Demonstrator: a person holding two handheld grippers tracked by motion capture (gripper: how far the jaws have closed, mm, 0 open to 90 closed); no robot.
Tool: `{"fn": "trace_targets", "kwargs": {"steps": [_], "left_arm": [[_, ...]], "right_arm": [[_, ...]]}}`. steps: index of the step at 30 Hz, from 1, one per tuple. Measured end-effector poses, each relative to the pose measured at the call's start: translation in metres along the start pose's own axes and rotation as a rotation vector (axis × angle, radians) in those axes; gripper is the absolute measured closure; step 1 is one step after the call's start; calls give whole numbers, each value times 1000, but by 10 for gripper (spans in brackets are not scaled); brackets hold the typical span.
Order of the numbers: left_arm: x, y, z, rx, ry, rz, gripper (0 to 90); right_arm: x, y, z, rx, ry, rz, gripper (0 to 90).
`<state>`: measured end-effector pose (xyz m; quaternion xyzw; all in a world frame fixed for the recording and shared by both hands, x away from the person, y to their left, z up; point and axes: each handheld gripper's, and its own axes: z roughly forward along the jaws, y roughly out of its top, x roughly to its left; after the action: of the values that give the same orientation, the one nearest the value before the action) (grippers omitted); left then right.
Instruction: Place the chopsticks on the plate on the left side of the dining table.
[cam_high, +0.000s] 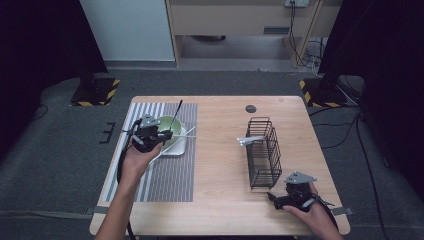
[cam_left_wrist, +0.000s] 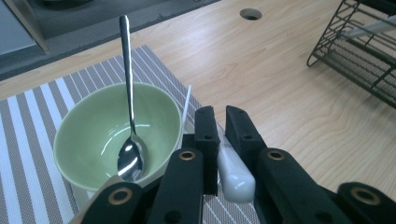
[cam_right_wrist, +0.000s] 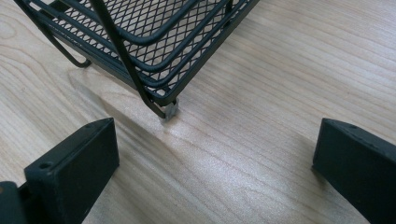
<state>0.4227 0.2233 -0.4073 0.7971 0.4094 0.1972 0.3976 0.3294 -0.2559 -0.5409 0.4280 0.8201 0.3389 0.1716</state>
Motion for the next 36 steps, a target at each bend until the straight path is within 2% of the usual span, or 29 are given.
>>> {"fn": "trace_targets", "kwargs": {"steps": [10, 14, 18, 24, 29, 31, 36], "left_arm": [[-11, -29, -5, 59, 34, 65, 830], [-14, -39, -5, 65, 43, 76, 830], [-15, -42, -5, 68, 45, 82, 830], [-15, -44, -7, 36, 50, 59, 831], [-13, -48, -7, 8, 71, 40, 831], [-13, -51, -6, 7, 79, 34, 831], [-11, -56, -6, 13, 70, 22, 831]], "right_arm": [[0, 1, 1, 0, 0, 6, 3], [0, 1, 1, -1, -1, 2, 3], [0, 1, 1, -1, -2, 2, 3], [0, 1, 1, -1, -2, 3, 3], [0, 1, 1, -2, -3, 4, 3], [0, 1, 1, -2, -3, 3, 3], [0, 1, 1, -1, -2, 3, 3]]}}
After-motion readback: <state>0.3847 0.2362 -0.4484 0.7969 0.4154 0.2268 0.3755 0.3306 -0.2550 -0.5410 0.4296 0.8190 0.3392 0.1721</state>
